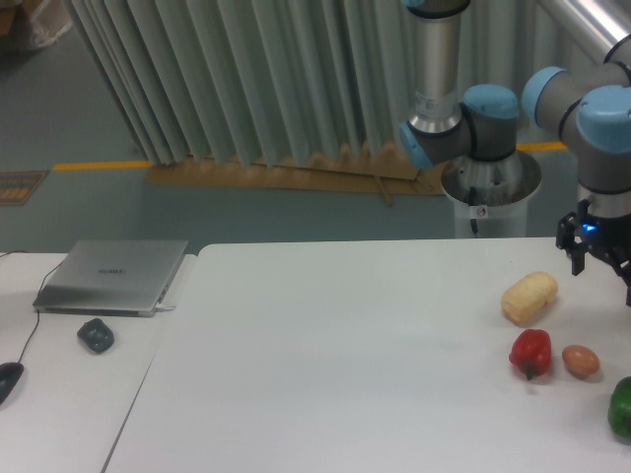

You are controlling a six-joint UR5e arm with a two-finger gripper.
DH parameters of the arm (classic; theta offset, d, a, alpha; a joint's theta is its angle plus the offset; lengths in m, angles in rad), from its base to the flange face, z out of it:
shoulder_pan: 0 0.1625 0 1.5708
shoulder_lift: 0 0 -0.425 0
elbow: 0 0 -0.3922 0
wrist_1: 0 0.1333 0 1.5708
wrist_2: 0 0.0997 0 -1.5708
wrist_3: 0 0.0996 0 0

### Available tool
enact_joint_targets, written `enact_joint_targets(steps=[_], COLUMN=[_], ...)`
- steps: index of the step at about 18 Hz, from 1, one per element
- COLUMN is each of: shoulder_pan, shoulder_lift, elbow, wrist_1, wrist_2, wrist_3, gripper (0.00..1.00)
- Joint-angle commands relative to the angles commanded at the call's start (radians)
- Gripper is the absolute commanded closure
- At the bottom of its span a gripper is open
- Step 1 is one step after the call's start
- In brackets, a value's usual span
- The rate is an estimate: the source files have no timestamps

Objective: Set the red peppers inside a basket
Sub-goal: 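Lower the open gripper down over the red pepper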

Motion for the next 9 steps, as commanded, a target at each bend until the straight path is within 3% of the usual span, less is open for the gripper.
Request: enact_joint_targets(steps=[4, 6, 9], shoulder_pan=[-0.029, -0.022, -0.012], shoulder_lift=[-0.029, -0.034, -0.020], elbow=[0.000, 0.003, -0.015], wrist_1=[0.103, 0.114, 0.106], wrist_2=[-0.014, -0.015, -0.052], wrist_3=[-0.421, -0.619, -0.685], gripper=[0.00, 0.00, 0.00])
